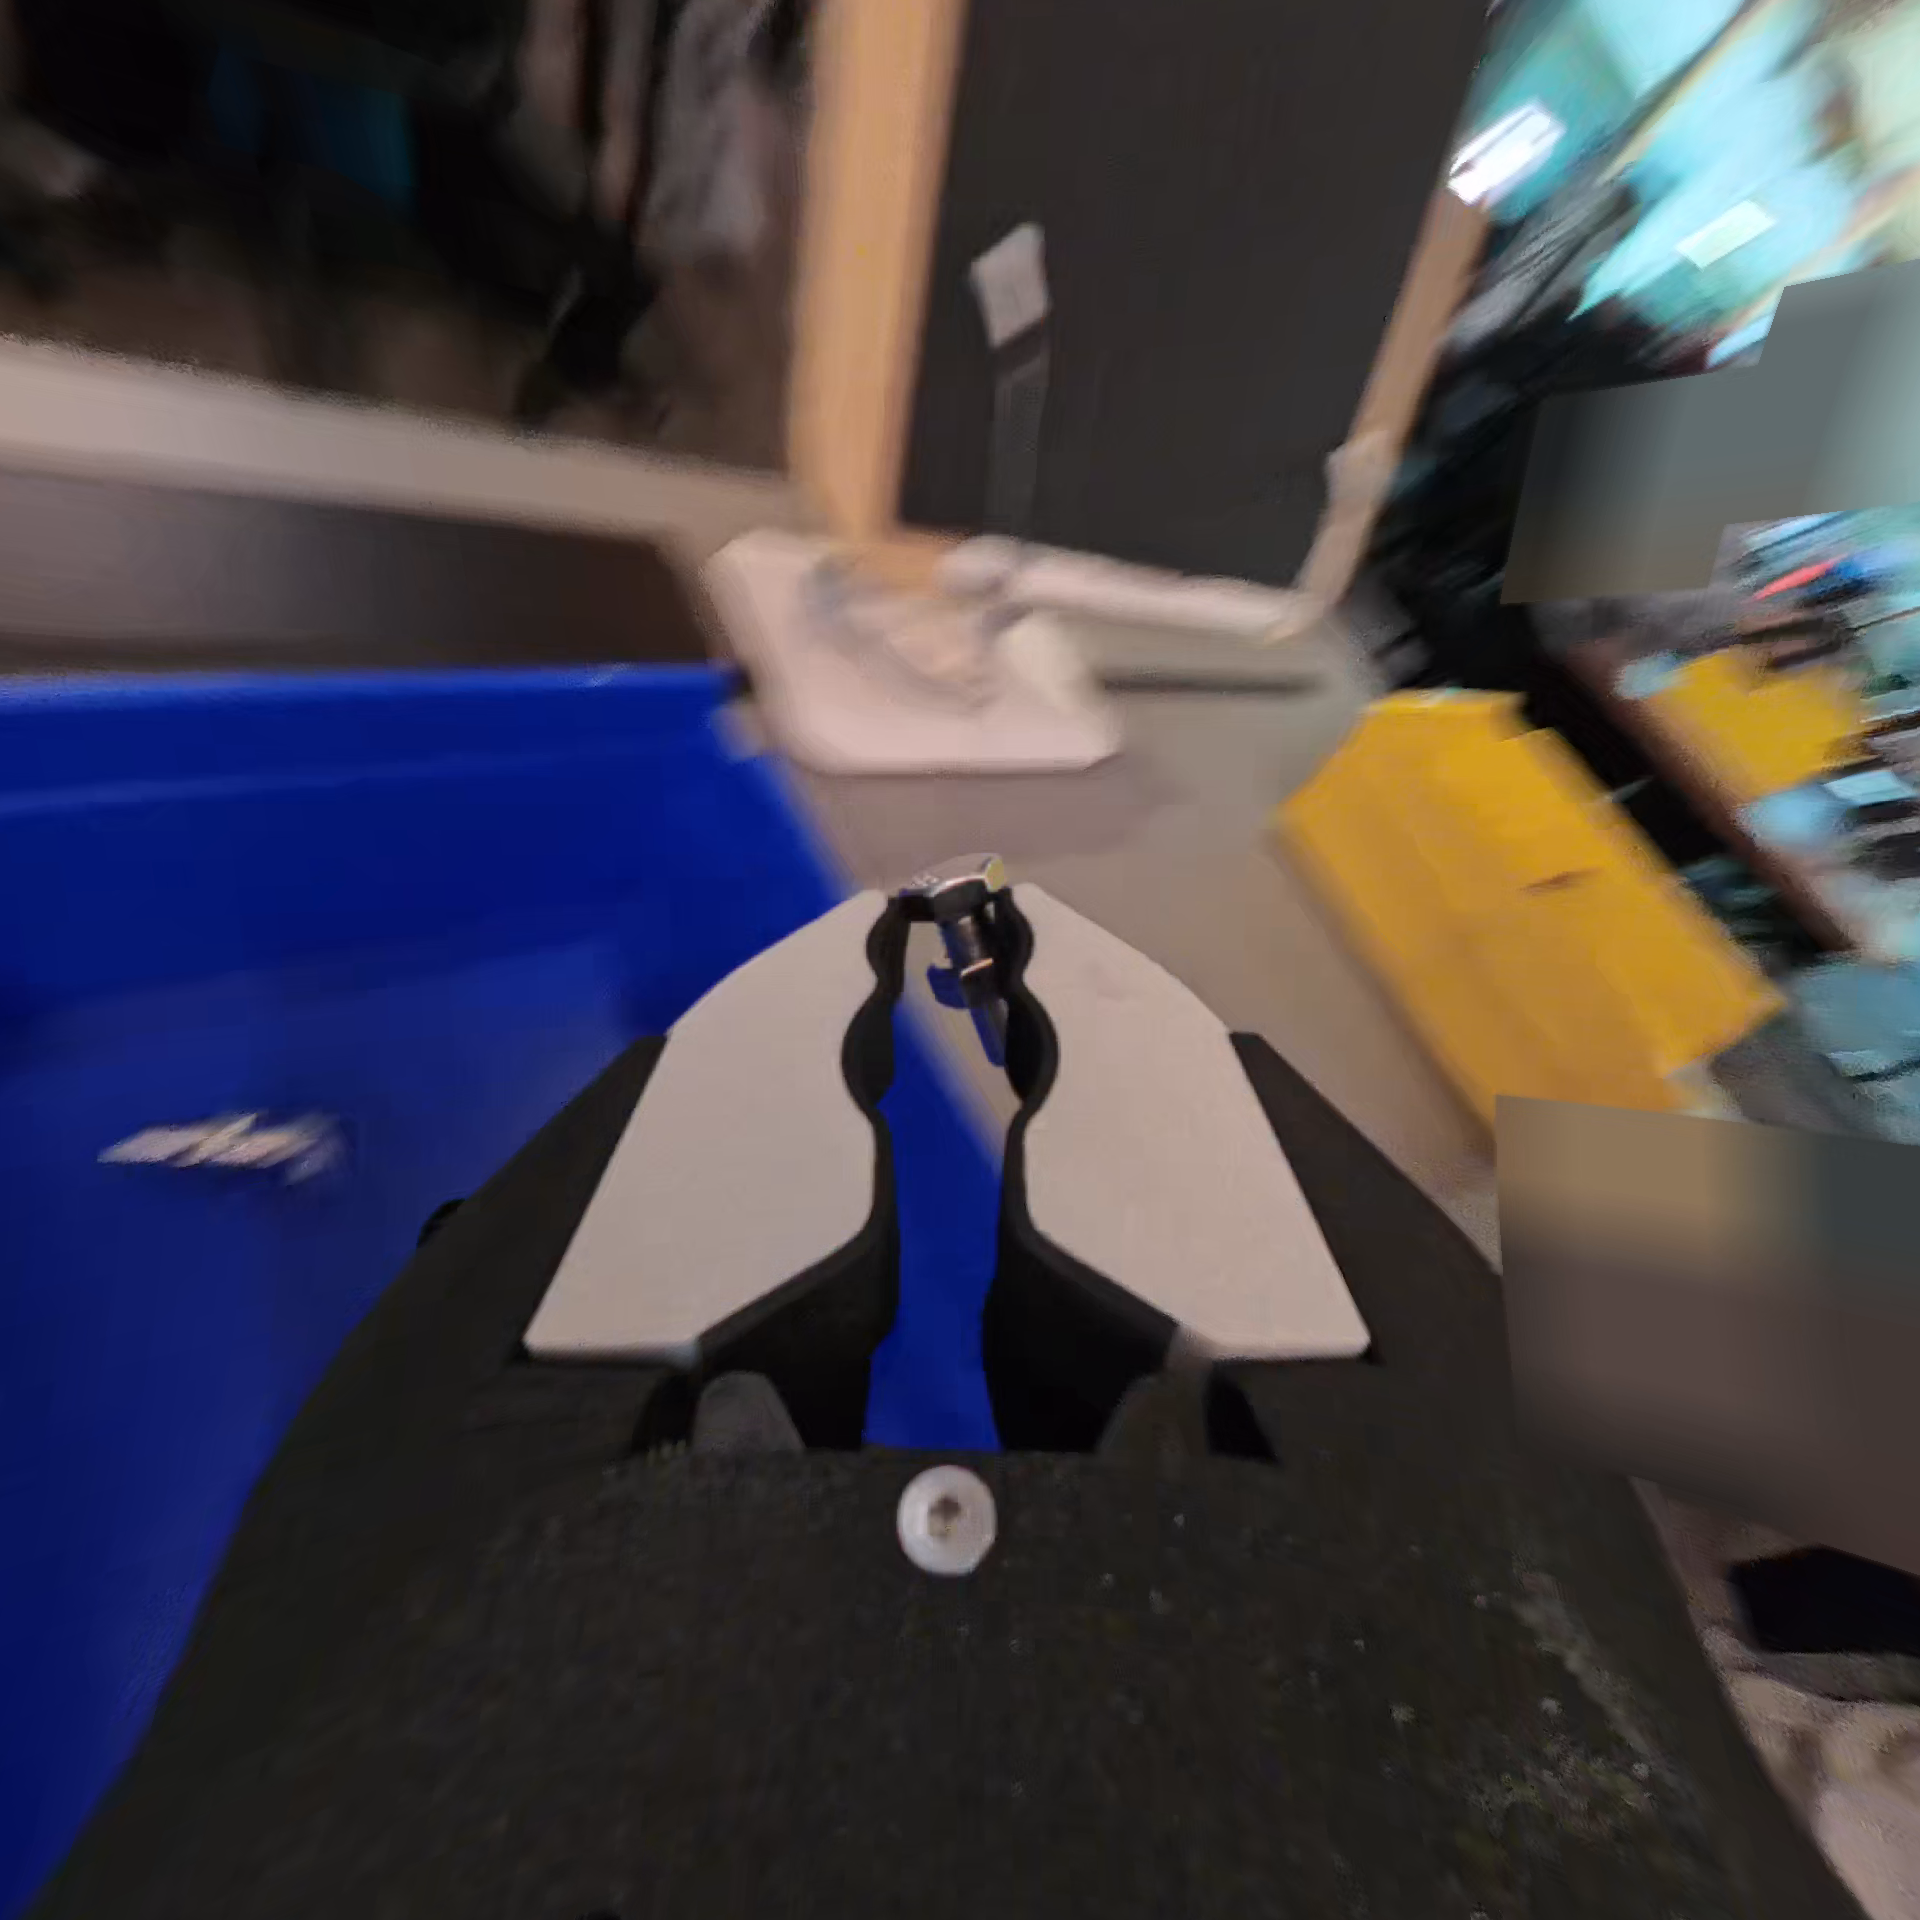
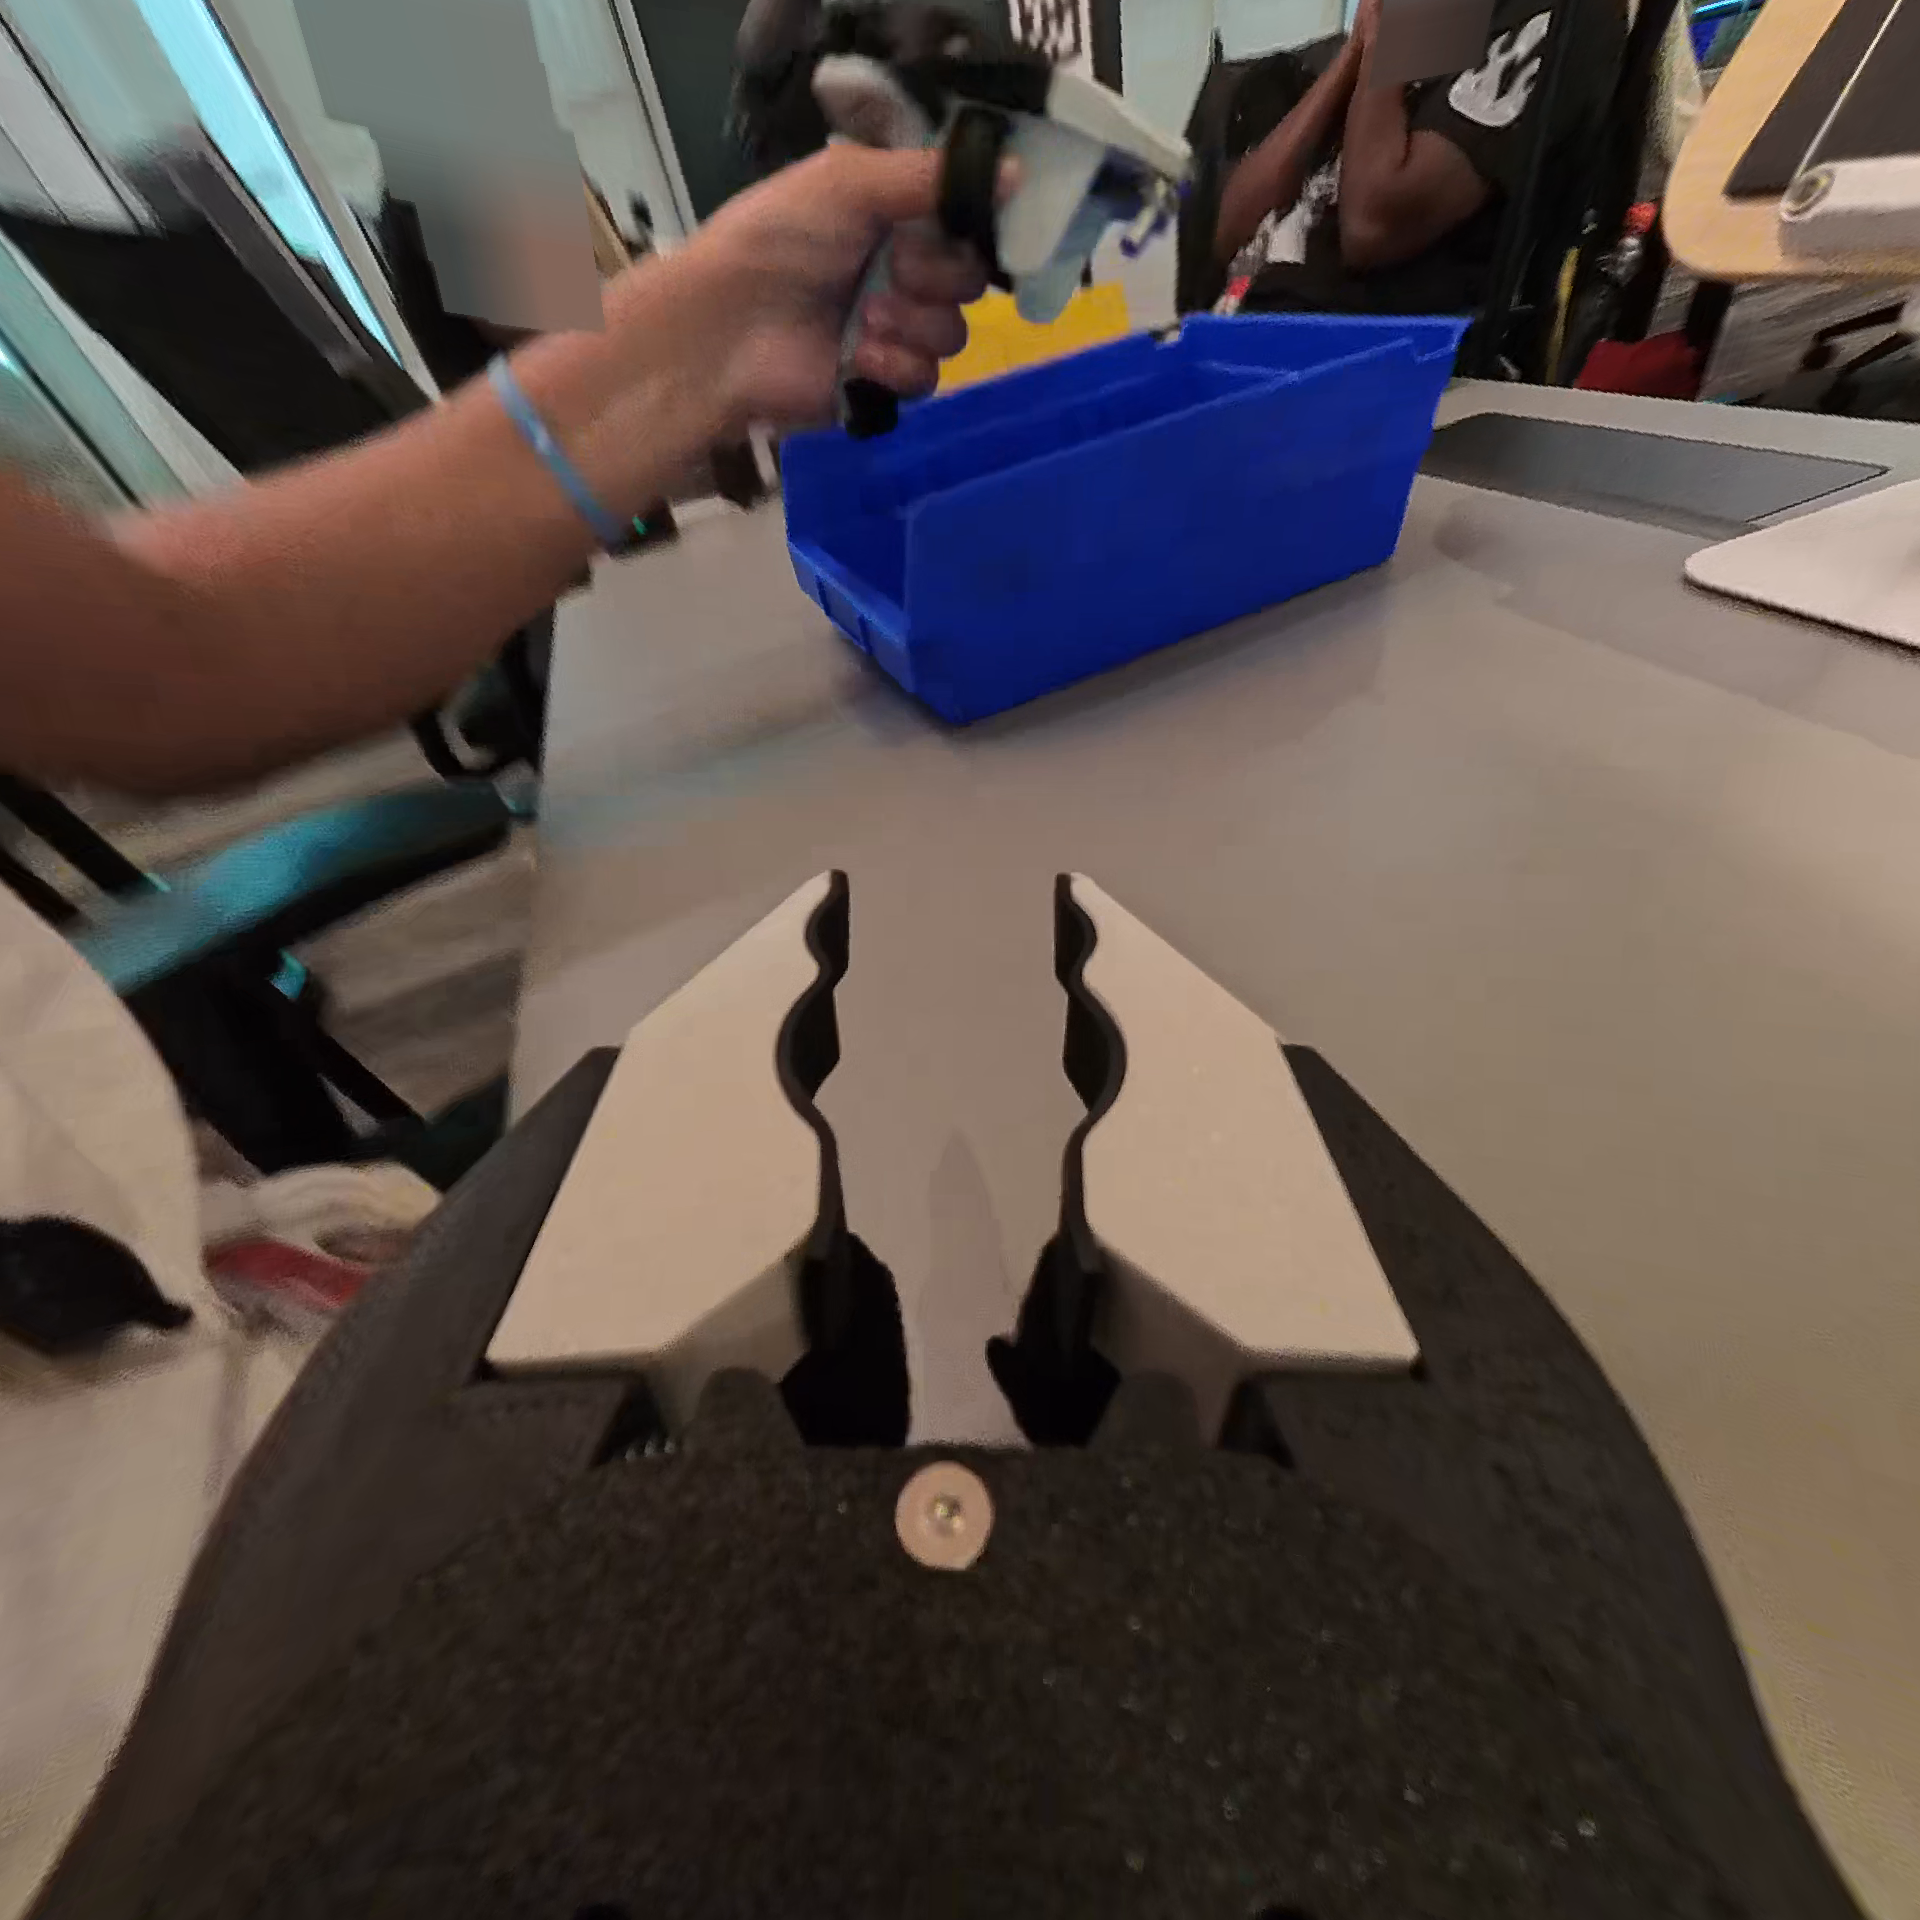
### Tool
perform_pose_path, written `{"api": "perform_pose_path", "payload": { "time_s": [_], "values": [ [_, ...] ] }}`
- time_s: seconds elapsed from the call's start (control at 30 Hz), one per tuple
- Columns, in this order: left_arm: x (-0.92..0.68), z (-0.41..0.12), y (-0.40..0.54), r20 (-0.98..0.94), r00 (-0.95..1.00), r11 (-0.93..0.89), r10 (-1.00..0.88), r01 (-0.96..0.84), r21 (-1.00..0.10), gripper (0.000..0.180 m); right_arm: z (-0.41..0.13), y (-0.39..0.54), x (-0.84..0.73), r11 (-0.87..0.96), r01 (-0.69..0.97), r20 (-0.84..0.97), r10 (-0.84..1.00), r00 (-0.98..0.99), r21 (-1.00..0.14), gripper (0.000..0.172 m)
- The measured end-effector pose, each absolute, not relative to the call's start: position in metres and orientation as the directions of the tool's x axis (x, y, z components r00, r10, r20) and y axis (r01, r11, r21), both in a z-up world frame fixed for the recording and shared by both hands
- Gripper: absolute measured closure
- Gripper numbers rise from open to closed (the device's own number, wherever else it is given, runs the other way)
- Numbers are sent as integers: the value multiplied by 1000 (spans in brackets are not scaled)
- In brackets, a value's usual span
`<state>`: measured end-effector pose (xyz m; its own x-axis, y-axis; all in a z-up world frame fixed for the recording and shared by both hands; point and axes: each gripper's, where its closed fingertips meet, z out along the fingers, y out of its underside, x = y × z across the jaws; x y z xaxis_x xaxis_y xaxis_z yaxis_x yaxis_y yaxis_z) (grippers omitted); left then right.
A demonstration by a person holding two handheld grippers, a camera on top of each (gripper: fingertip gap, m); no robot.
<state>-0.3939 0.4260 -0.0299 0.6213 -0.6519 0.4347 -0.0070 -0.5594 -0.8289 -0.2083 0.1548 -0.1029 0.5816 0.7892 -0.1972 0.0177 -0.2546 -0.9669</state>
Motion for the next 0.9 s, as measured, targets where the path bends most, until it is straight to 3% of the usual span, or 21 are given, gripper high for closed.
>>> {"api": "perform_pose_path", "payload": {
  "time_s": [0.13, 0.27, 0.43, 0.5, 0.6, 0.77, 0.9],
  "values": [
    [-337, 50, 320, 484, 211, -428, -849, 263, -865, 165, -66, 172, -233, -399, -235, -463, 782, 418, -886, 131],
    [-291, 56, 235, 514, -119, -513, -849, 415, -752, 165, -16, 181, -257, -510, -453, -624, 769, 142, -731, 131],
    [-256, 15, 197, 521, -112, -514, -847, 426, -744, 165, -1, 175, -268, -541, -543, -655, 755, 23, -643, 132],
    [-247, 7, 188, 504, -92, -497, -859, 391, -775, 165, -1, 174, -265, -540, -564, -661, 750, 14, -625, 141],
    [-240, 6, 179, 467, -86, -465, -880, 360, -809, 164, -7, 170, -263, -531, -524, -642, 766, 40, -666, 163],
    [-236, -8, 175, 433, -75, -436, -898, 282, -855, 165, -27, 171, -259, -476, -374, -566, 805, 180, -796, 163],
    [-236, -35, 169, 344, -86, -352, -935, 105, -930, 133, -67, 179, -246, -390, -10, -363, 847, 388, -921, 163]
  ]
}}
